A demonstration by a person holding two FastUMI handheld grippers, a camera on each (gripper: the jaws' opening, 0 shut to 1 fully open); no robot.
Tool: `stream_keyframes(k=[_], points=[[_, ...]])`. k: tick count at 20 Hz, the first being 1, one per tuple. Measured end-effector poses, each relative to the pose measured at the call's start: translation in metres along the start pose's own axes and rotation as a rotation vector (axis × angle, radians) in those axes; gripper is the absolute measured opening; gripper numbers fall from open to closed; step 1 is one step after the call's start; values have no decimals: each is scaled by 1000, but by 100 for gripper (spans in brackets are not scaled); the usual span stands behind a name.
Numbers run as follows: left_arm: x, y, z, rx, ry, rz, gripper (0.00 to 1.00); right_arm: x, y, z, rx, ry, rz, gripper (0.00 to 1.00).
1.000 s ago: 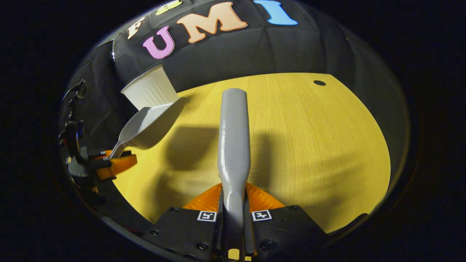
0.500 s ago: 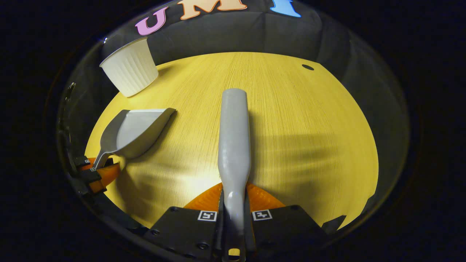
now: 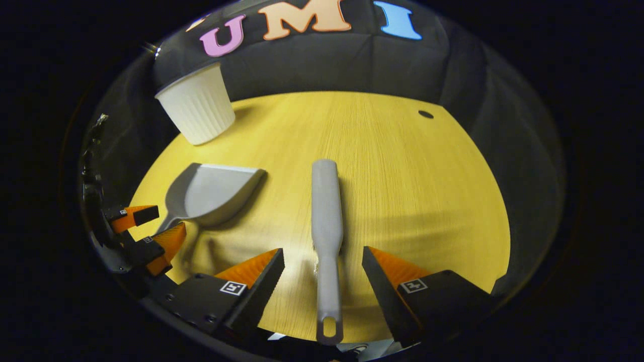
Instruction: Pick up the small broom and dustpan from the desktop, sweep the trash into the dustpan with the broom, and then empty the trash into the garbage bin.
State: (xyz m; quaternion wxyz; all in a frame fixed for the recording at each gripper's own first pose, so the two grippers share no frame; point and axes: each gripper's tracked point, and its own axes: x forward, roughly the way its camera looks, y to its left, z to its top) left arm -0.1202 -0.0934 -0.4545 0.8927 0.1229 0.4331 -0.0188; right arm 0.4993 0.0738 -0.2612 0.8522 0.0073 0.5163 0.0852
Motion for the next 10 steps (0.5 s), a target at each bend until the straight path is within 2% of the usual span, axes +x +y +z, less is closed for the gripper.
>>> stream_keyframes(k=[3, 6, 7, 10], points=[[-49, 7, 71, -66, -248, 70, 94, -50, 10, 72, -25, -311, 67, 94], [-96, 4, 127, -127, -404, 84, 94, -108, 11, 148, -35, -583, 121, 93], [-106, 6, 144, -136, -439, 97, 93, -122, 11, 169, -33, -636, 137, 93], [-132, 0, 179, -180, -527, 68, 93, -168, 15, 223, -13, -720, 155, 93]])
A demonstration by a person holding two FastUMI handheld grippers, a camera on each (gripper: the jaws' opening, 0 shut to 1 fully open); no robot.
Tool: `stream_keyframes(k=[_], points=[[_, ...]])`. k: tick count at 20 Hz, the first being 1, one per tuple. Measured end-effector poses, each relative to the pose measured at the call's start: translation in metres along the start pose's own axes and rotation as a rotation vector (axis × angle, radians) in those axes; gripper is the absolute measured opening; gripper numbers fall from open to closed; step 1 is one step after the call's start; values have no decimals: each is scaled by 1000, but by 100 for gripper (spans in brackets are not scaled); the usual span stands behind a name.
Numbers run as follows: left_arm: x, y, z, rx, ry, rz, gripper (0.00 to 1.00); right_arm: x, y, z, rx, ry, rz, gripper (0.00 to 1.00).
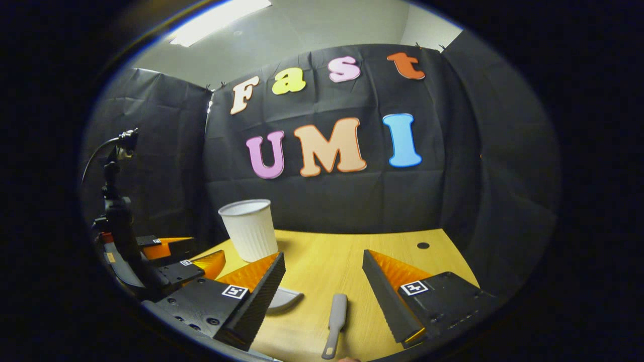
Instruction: Pick up the small broom and dustpan from the desktop, sweep the trash into the dustpan with the broom, and then empty the trash into the garbage bin.
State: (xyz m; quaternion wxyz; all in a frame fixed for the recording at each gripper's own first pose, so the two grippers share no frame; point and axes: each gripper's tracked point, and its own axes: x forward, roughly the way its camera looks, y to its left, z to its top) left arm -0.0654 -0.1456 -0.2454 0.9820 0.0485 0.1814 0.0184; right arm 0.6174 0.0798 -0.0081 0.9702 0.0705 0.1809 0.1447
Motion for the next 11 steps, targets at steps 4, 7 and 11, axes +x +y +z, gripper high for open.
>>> stream_keyframes(k=[4, 7, 11], points=[[-13, -14, 51, -45, -144, -72, 93, -25, -9, 50, 7, -127, -79, 93], [-13, -9, 87, -18, -214, -108, 93, -37, -4, 76, -4, -217, -133, 92], [-6, 0, 109, 20, -265, -138, 92, -42, 11, 92, -27, -264, -164, 92]])
